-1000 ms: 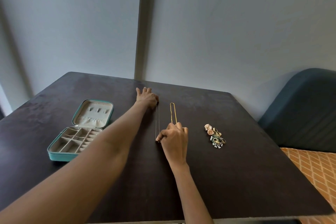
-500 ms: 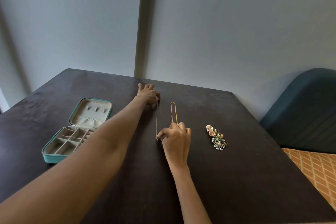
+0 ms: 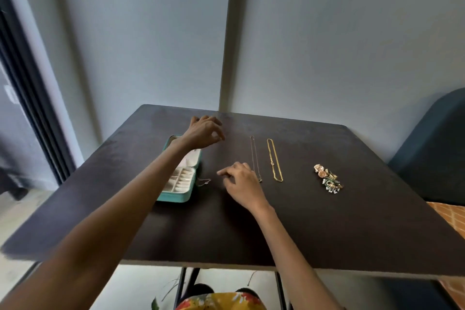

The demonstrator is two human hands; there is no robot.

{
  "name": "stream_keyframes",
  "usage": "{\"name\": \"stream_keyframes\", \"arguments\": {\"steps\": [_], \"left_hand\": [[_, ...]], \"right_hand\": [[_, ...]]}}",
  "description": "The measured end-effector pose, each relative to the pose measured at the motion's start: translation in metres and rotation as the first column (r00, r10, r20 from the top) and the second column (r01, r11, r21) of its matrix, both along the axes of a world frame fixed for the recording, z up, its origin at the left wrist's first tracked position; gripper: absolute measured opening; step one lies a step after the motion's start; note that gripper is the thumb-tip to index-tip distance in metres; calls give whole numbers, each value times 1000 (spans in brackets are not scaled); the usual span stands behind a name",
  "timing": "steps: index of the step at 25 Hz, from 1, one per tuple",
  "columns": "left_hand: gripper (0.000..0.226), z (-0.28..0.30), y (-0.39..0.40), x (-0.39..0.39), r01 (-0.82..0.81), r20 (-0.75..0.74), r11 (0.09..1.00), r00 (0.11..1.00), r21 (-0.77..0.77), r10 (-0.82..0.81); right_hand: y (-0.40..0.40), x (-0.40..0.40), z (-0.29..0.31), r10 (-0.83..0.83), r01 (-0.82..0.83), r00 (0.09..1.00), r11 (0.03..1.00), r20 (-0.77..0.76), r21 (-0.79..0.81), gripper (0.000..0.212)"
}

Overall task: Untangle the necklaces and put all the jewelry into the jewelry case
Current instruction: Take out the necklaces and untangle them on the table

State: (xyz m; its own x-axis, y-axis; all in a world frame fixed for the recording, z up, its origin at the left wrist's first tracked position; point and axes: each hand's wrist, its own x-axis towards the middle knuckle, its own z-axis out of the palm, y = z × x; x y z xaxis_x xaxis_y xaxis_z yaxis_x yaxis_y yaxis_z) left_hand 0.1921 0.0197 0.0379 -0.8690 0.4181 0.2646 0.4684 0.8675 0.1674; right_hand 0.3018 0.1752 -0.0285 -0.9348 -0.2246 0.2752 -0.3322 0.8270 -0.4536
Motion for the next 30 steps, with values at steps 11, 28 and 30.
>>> {"name": "stream_keyframes", "arguments": {"steps": [11, 28, 30], "left_hand": [[16, -18, -66, 62, -27, 47, 994, 999, 106, 22], [25, 21, -64, 55, -44, 418, 837, 880, 546, -226], [25, 12, -62, 58, -51, 431, 852, 877, 520, -210]], "right_hand": [[-49, -9, -1, -89, 81, 995, 987, 47, 139, 23], [-48, -40, 49, -29, 54, 940, 997, 340, -63, 16], [-51, -35, 30, -29, 56, 919, 997, 393, -58, 18]]}}
